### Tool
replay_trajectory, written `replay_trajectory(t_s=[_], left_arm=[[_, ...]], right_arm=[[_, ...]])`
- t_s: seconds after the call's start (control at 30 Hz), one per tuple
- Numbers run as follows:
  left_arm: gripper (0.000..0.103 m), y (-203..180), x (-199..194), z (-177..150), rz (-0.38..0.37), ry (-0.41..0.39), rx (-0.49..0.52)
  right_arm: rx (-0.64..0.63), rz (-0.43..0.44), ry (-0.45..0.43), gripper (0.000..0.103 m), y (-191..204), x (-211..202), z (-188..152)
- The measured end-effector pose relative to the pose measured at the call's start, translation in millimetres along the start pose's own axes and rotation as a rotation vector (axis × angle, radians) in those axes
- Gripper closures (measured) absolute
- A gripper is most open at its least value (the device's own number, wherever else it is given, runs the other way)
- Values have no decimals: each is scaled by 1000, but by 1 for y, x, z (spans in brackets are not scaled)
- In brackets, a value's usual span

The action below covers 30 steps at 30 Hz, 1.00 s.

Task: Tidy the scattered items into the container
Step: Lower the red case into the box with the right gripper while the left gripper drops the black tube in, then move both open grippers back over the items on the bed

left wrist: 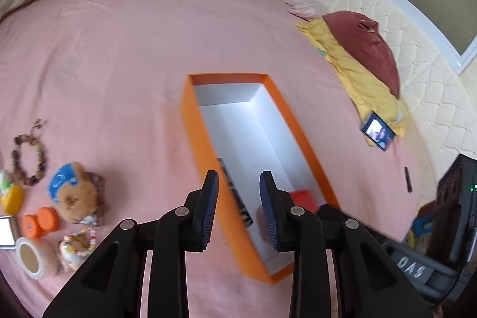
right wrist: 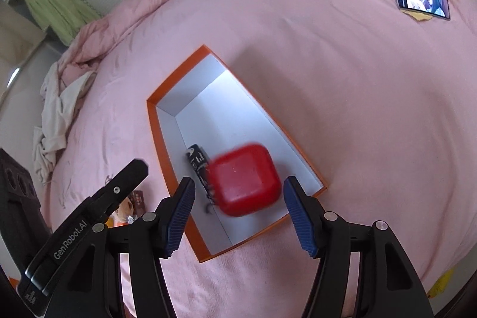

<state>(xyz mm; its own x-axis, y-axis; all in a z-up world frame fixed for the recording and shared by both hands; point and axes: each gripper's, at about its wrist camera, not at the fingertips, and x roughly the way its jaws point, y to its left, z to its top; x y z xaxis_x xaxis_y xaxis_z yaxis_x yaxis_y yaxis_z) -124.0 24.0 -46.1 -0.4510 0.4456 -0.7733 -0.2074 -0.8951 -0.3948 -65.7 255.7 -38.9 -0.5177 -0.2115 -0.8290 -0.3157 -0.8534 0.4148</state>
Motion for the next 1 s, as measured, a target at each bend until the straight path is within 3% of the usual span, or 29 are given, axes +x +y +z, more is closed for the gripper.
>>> replay_trajectory(t_s=[0.17, 0.37, 0.47, 0.53, 0.6, 0.67, 0.8, 0.97, 1.0], left_arm=[[73, 21, -13, -2, 52, -35, -66], [73, 47, -32, -5, 102, -76, -118], [73, 67, -43, -6, 127, -91, -153], [67, 85, -53, -7, 168, -93, -169], [40, 106, -65, -8, 208, -95, -176], [28, 130, -81, -11, 239, -112, -186], [28, 185, -110, -22, 302, -131, -253], [28, 237, -110, -32, 218, -105, -403], [28, 238, -109, -30, 230, -87, -353]], right_arm=[[-13, 14, -36, 41, 2, -6, -1], [-163, 50, -85, 41, 33, -12, -11], [-302, 67, -125, 41, 61, -16, -25], [-423, 65, -131, 40, 83, -14, -40], [-477, 73, -112, 40, 93, -2, -54], [-524, 82, -91, 35, 102, 11, -67], [-618, 99, -47, 30, 120, 38, -94], [-736, 120, 7, 29, 142, 72, -128], [-760, 125, 18, 29, 146, 78, -135]])
